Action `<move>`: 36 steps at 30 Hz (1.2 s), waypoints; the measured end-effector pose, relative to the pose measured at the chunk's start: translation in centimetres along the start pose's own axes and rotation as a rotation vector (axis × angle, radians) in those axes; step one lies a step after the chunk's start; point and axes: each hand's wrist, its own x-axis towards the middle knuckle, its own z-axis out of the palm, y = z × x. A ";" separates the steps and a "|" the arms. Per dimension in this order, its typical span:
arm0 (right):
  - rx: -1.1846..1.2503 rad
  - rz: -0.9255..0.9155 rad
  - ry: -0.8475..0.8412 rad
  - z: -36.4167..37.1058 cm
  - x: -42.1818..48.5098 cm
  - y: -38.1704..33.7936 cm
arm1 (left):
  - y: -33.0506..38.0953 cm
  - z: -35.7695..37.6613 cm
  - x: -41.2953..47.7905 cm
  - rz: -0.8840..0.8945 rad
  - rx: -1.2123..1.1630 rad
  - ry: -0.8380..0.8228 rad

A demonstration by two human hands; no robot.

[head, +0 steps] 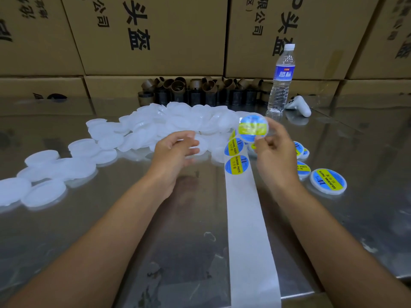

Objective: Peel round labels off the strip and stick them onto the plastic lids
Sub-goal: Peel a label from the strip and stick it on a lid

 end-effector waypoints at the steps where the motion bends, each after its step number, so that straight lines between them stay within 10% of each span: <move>1: 0.011 0.042 0.087 -0.3 0.4 0.2 | 0.0 -0.3 0.3 -0.002 0.002 0.045; 10: 0.184 0.423 0.368 -1.3 1.9 1.3 | -1.0 -0.4 1.0 0.144 0.379 0.057; 19: 0.041 0.394 0.302 -1.1 1.7 1.1 | -2.5 -0.7 0.8 0.244 1.067 -0.257; 36: -0.049 0.188 0.206 -0.6 0.6 -0.1 | -2.3 -1.5 1.3 0.315 1.073 0.012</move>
